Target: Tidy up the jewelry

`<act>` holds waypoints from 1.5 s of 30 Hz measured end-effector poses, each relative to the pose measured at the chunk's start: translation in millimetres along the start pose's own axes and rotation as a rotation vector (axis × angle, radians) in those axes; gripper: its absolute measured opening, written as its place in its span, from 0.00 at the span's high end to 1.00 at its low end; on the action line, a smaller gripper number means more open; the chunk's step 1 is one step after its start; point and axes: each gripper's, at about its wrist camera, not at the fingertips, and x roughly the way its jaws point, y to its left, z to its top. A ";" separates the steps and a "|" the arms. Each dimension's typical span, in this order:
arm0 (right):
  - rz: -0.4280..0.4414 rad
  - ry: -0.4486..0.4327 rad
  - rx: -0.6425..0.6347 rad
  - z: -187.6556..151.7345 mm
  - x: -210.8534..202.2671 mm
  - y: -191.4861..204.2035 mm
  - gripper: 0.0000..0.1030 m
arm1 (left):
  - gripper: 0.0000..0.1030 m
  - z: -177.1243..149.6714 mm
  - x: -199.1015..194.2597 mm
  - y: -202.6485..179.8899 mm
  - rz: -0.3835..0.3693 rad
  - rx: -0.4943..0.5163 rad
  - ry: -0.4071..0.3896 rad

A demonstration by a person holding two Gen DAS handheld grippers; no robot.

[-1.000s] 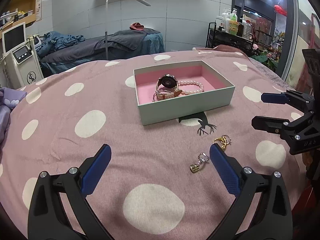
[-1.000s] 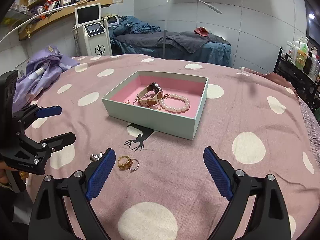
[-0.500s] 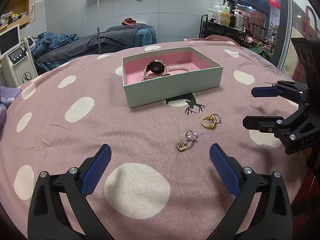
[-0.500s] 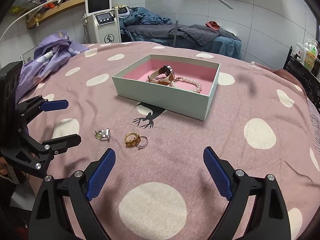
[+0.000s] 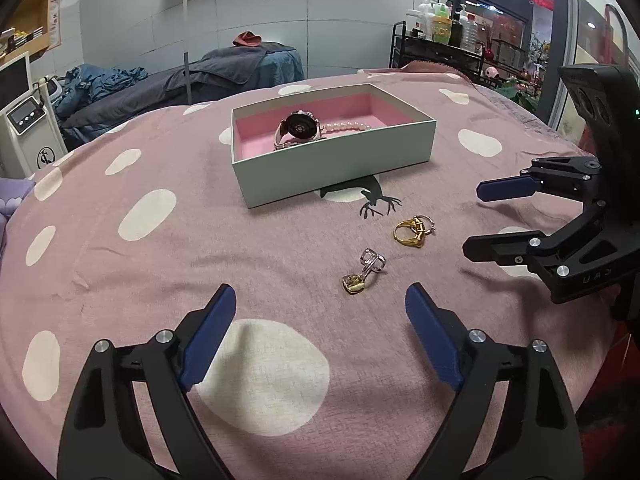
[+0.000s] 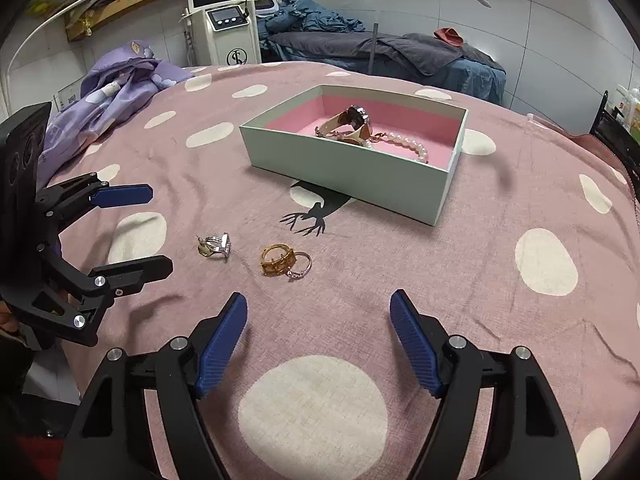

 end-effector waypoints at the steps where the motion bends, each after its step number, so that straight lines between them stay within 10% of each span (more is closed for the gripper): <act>1: -0.004 0.005 -0.010 1.2 2.2 1.5 0.33 | 0.21 -0.2 1.2 0.4 -0.006 -0.002 0.005; 33: 0.065 0.091 -0.187 23.4 34.3 16.5 0.82 | 0.81 26.3 44.6 -33.7 -0.108 0.188 0.056; 45: 0.043 0.057 -0.127 10.9 14.5 8.8 0.82 | 0.90 27.8 28.7 -28.7 -0.146 0.146 0.019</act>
